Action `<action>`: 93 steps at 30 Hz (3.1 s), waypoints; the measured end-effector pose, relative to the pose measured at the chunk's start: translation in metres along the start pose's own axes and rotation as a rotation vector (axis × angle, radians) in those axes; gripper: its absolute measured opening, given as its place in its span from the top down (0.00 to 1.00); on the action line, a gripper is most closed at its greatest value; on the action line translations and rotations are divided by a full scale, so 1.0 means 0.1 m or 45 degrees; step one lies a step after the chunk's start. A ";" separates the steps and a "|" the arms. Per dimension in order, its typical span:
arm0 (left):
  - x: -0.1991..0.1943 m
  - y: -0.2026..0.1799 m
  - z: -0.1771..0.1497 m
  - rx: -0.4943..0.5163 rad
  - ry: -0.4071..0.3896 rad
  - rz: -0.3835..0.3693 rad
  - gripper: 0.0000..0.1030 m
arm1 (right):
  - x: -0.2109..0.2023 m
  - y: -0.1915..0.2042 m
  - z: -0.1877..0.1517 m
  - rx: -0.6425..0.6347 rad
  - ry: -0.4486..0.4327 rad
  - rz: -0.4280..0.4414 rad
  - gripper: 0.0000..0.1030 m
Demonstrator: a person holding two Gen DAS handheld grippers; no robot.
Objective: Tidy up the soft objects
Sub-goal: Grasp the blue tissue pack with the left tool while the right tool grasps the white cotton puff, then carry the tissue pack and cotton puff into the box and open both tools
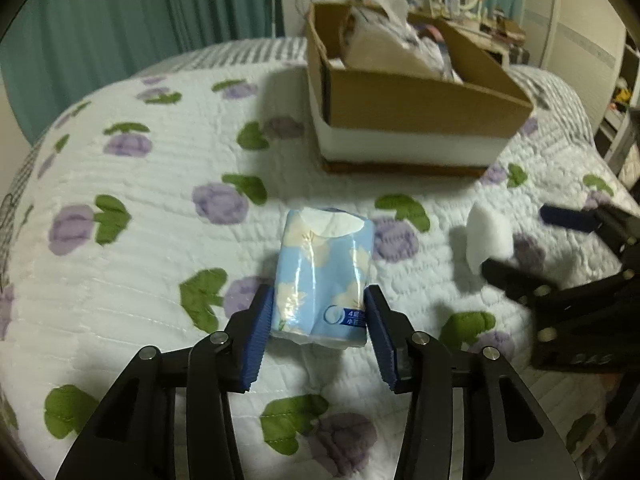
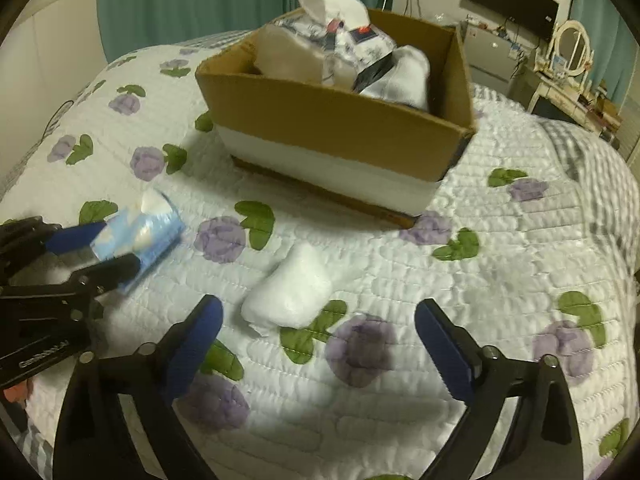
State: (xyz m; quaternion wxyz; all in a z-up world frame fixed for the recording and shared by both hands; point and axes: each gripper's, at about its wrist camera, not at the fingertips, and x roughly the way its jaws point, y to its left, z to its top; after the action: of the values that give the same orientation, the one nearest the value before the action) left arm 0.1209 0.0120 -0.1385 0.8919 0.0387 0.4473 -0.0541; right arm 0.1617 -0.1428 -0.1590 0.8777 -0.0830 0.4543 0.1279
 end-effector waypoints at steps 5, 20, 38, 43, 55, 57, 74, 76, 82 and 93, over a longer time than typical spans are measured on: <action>-0.05 0.04 0.03 -0.045 -0.048 0.039 0.57 | 0.22 0.11 0.03 -0.018 0.069 0.065 0.32; -0.51 -0.03 0.16 -0.051 -0.218 0.096 0.58 | -0.19 0.12 0.01 -0.041 -0.049 0.013 0.77; -1.60 -0.35 0.80 0.011 -0.517 0.019 0.58 | -1.82 -0.01 0.54 -0.103 -0.427 -0.092 0.77; -1.64 -0.33 1.12 0.003 -0.567 0.000 0.58 | -2.05 -0.15 0.84 -0.103 -0.509 -0.125 0.77; -1.02 -0.37 1.90 0.038 -0.555 0.019 0.58 | -1.85 -0.56 1.70 -0.079 -0.564 -0.170 0.77; -0.85 -0.39 2.02 0.036 -0.530 0.013 0.58 | -1.71 -0.63 1.84 -0.074 -0.559 -0.172 0.77; 0.57 -0.64 2.32 0.073 -0.332 -0.014 0.58 | 0.13 -1.07 2.45 -0.034 -0.343 -0.118 0.77; 0.62 -0.65 2.29 0.085 -0.318 -0.009 0.58 | 0.27 -1.11 2.46 -0.026 -0.322 -0.111 0.77; 0.54 -0.66 2.31 0.072 -0.313 -0.041 0.49 | 0.38 -1.08 2.42 -0.031 -0.337 -0.111 0.68; -0.61 -0.54 2.21 0.011 -0.470 0.030 0.22 | -0.94 -1.01 2.38 0.042 -0.488 -0.232 0.26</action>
State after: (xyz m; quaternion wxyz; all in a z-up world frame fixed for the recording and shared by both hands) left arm 0.2528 -0.0639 0.0413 0.9592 0.0374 0.2753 -0.0517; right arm 0.3244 -0.1907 0.0571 0.9573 -0.0836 0.2715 0.0542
